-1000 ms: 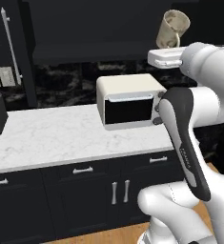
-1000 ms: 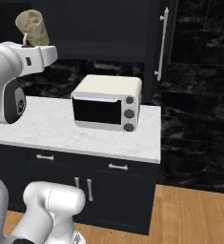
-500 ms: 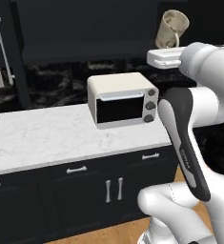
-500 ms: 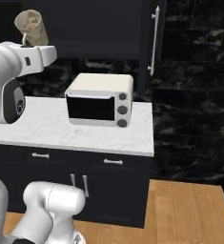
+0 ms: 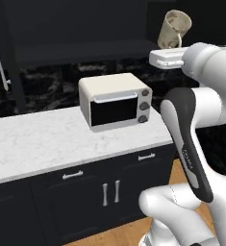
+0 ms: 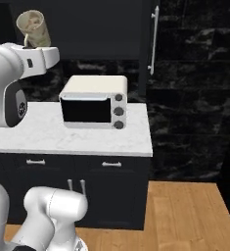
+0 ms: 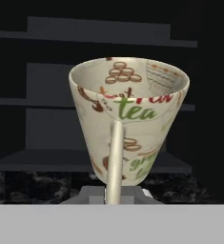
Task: Gather all objects into one cabinet and sort the glasses and bowls to opposite sides.
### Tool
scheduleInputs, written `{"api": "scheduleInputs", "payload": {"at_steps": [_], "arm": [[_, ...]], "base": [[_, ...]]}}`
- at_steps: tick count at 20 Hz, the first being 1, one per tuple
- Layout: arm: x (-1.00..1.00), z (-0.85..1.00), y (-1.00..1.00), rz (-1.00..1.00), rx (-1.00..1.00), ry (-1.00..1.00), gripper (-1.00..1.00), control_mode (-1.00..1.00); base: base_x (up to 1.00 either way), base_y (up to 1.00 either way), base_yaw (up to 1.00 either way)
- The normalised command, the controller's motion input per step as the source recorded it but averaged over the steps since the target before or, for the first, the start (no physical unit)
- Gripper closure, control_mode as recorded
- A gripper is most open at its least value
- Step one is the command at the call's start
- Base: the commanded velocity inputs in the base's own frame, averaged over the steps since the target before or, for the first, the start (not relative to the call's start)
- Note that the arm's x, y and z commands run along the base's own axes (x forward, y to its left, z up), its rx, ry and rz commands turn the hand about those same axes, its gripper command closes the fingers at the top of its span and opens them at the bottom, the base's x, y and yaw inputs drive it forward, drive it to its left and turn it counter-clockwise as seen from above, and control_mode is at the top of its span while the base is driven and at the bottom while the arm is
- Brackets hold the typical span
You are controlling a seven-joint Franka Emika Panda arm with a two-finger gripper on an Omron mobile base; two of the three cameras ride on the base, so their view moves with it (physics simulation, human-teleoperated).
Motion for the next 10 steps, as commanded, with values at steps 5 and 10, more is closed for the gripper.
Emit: {"api": "scheduleInputs", "payload": {"at_steps": [5,10], "arm": [[0.0,0.0,0.0,0.0,0.0,0.0,1.0,1.0],[0.0,0.0,0.0,0.0,0.0,0.0,1.0,1.0]], "base": [[-0.29,0.68,-0.11],[-0.26,0.22,-0.27]]}}
